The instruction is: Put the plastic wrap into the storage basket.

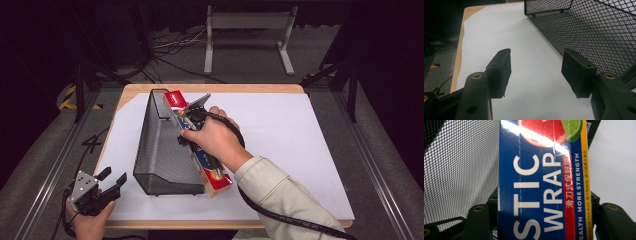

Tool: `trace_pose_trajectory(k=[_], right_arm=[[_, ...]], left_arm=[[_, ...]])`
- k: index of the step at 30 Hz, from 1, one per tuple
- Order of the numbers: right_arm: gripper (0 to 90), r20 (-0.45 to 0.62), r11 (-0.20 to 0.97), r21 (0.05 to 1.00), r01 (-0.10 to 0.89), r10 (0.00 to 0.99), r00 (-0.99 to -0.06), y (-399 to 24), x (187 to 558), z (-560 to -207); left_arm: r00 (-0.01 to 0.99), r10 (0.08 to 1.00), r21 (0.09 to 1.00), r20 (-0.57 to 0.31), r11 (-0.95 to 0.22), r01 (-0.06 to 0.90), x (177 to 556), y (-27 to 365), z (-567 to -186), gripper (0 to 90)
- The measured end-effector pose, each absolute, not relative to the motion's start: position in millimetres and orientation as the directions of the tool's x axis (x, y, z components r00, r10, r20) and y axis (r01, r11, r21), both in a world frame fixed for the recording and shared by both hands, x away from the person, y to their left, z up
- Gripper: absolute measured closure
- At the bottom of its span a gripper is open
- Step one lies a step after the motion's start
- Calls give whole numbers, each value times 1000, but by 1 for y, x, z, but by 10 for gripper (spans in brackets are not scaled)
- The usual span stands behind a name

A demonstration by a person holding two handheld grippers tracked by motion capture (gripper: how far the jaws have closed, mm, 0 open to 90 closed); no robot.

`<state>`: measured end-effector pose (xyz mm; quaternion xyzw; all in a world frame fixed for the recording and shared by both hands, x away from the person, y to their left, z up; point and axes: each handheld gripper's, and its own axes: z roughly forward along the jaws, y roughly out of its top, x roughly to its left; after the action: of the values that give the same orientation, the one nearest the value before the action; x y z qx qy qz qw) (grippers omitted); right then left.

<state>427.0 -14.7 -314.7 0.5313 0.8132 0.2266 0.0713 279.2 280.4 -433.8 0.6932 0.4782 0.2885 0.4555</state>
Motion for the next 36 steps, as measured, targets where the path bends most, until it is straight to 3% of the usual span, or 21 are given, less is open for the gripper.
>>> trace_pose_trajectory(k=[18, 36], right_arm=[[403, 111, 365, 397, 842, 892, -439, 17, 434, -334], [394, 92, 407, 337, 849, 883, -460, 21, 446, -352]], left_arm=[[360, 932, 910, -45, -111, 400, 272, 287, -435, 416], [345, 938, 907, -43, -108, 407, 265, 292, -436, 416]])
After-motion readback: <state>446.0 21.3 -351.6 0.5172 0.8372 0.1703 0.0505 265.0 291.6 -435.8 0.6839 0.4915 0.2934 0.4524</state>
